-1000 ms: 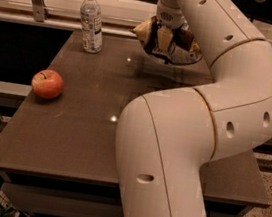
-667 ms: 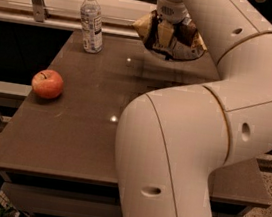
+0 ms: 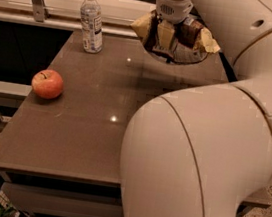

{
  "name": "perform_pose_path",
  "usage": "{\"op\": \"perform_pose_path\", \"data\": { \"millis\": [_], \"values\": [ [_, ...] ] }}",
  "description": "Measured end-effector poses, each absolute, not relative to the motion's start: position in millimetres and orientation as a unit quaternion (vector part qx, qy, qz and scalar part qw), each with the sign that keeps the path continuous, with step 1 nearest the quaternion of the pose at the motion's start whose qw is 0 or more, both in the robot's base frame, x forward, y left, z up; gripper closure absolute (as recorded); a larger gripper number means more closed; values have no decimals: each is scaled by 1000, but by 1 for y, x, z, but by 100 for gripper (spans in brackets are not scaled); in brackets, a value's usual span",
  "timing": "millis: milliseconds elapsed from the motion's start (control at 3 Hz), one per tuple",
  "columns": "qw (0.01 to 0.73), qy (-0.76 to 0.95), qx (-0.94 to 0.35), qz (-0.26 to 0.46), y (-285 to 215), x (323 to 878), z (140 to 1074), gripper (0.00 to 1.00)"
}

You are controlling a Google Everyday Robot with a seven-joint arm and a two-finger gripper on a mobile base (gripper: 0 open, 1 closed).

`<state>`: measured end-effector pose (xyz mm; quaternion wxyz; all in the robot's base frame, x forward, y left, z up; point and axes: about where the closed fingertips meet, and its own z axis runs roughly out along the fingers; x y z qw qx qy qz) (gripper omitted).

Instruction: Move brown chip bag near apple

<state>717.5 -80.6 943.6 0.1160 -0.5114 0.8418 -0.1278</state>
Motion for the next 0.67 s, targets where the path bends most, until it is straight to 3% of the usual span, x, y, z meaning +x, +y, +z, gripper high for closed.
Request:
{"op": "perform_pose_path", "data": {
  "millis": [667],
  "values": [
    [76,847,-512,-124,-53,676,933,100]
  ]
}}
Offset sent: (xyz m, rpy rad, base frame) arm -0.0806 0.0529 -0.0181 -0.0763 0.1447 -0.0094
